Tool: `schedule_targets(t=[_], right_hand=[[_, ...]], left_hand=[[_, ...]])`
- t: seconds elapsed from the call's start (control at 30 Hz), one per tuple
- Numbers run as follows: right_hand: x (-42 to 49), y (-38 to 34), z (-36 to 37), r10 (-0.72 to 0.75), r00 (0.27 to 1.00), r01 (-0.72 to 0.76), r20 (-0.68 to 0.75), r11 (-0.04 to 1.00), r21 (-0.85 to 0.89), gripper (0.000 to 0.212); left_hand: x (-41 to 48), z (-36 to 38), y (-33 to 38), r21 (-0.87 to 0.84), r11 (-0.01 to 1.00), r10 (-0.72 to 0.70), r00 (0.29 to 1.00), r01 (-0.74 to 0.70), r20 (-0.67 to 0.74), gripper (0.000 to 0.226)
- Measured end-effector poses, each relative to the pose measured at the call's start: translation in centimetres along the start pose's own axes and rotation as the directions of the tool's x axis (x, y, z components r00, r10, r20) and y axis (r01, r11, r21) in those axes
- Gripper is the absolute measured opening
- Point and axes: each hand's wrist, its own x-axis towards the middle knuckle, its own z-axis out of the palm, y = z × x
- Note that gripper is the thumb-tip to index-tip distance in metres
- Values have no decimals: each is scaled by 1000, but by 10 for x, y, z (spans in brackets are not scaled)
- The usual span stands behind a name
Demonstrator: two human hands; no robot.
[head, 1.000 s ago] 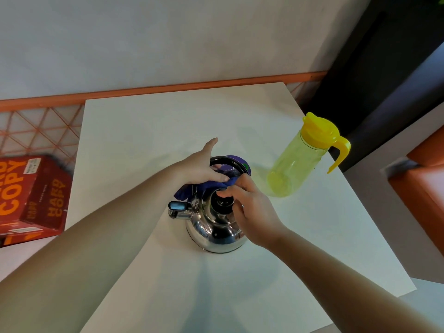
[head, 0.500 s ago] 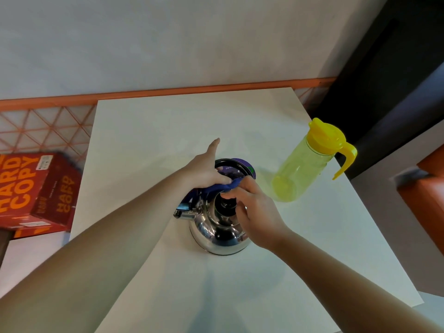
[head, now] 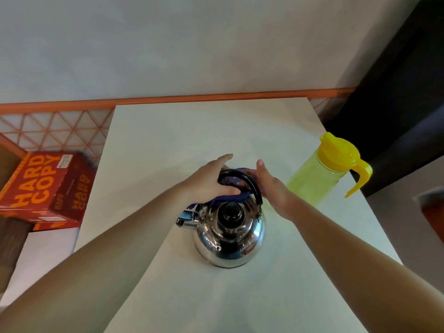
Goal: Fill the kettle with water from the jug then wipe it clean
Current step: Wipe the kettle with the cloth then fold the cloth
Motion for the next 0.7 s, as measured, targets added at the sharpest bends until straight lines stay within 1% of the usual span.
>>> schedule_targets(t=[0.03, 0.1, 0.17, 0.23, 0.3, 0.37, 0.43, 0.47, 0.53, 0.57, 0.6, 0.67, 0.7], right_hand=[[1, 3, -1, -4, 1000, 4, -11, 1000, 30, 62], [2, 7, -7, -18, 998, 21, -55, 998, 51, 50], [4, 11, -13, -47, 998, 47, -31, 999, -2, 37], [5, 12, -17, -57, 998, 58, 16, 996, -62, 32], [6, 11, -19, -47, 998, 51, 51, 996, -80, 30], [9, 9, -19, -26, 998, 29, 53, 998, -53, 30], [15, 6, -18, 39, 999, -39, 38, 999, 5, 34], [18, 4, -17, 73, 996, -74, 55, 997, 15, 39], [22, -2, -15, 110, 978, -106, 176, 994, -32, 51], [23, -3, -12, 114, 965, -98, 238, 992, -78, 50], [24, -3, -8, 113, 956, -81, 271, 989, -127, 45], [27, -3, -4, 90, 965, -40, 245, 978, -203, 31], [27, -2, -3, 79, 969, -29, 235, 978, -208, 26]], left_hand=[[-3, 0, -2, -23, 999, -29, 1000, 30, 6, 83], [-9, 0, -5, -54, 995, -83, 996, 84, 21, 62], [-11, 1, -7, -42, 996, -80, 997, 80, -7, 43], [-11, 1, -5, -38, 998, -53, 997, 51, -50, 33], [-11, 3, -4, -84, 995, -59, 997, 55, -54, 30], [-11, 7, -7, -118, 990, -84, 995, 76, -59, 28], [-11, 9, -10, -104, 990, -102, 993, 95, -65, 29], [-11, 9, -11, -86, 991, -107, 992, 101, -68, 29], [-10, 9, -9, -47, 994, -103, 991, 100, -81, 29], [-9, 9, -8, -33, 995, -98, 991, 95, -89, 29], [-9, 9, -7, -17, 996, -93, 991, 91, -97, 30], [-9, 10, -6, 10, 996, -82, 990, 83, -115, 31], [-8, 10, -7, 21, 996, -79, 989, 82, -121, 31]])
